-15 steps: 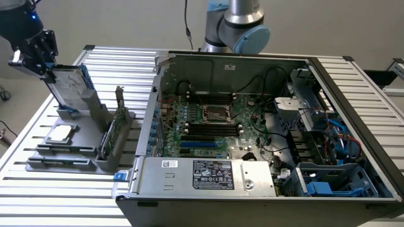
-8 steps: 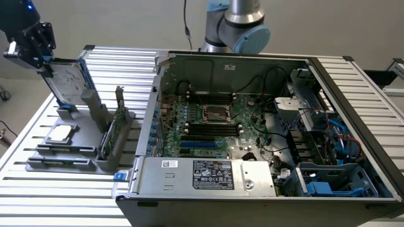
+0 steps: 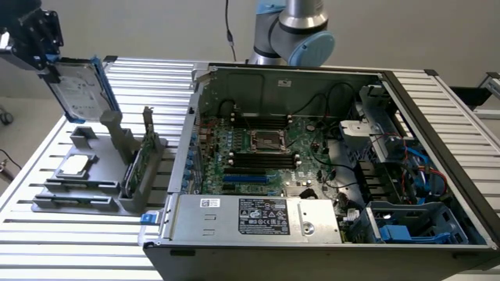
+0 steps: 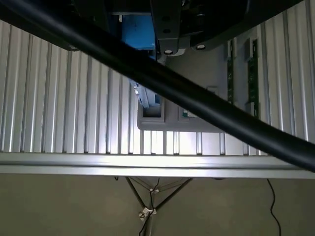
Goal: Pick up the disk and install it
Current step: 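Pick up the disk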
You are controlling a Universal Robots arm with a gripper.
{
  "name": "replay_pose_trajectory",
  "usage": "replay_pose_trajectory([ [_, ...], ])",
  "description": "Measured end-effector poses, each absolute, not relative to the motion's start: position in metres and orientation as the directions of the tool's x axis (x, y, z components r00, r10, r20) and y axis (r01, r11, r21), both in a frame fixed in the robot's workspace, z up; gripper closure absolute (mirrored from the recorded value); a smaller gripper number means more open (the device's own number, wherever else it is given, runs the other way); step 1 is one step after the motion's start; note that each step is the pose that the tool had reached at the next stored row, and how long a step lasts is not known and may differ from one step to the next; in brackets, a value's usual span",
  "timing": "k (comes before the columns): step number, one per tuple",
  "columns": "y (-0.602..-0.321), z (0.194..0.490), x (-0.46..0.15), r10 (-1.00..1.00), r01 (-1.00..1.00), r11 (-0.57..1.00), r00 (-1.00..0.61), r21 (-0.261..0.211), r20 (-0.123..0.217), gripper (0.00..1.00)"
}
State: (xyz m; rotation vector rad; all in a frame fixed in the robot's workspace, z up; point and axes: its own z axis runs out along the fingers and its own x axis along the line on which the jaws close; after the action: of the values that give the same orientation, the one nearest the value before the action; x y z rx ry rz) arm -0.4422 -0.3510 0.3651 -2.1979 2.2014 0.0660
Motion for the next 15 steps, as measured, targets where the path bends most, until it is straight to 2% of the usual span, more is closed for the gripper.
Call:
replay_pose_trajectory([
  [15, -0.363, 0.433, -0.399, -0.998, -1.0, 0.001, -0.001, 0.009, -0.057, 0.67],
])
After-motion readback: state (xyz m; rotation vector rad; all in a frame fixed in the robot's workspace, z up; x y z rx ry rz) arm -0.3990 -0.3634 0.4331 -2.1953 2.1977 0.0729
